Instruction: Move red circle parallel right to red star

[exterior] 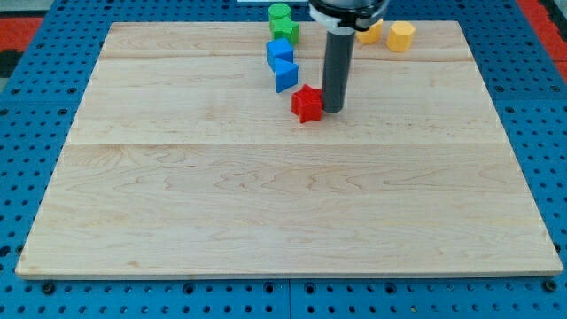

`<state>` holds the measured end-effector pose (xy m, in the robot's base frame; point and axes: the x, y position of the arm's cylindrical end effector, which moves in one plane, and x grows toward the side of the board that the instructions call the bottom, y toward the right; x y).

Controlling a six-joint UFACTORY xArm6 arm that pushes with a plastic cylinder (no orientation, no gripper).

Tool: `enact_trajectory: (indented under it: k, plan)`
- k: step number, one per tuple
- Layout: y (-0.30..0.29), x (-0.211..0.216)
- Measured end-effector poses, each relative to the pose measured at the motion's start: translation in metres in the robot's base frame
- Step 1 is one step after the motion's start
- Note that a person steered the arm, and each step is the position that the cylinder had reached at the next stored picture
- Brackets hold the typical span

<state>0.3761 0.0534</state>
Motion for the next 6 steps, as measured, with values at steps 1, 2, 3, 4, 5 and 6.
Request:
enact_trajectory:
  k: [1,2,3,4,5,6]
  plan:
    - [-0.018,0.0]
    - [0.047,-0.013]
    - [0.121,-0.042]
    - [0.137,-0.088]
    - [0.079,-0.117]
    - [0.04,-0.139]
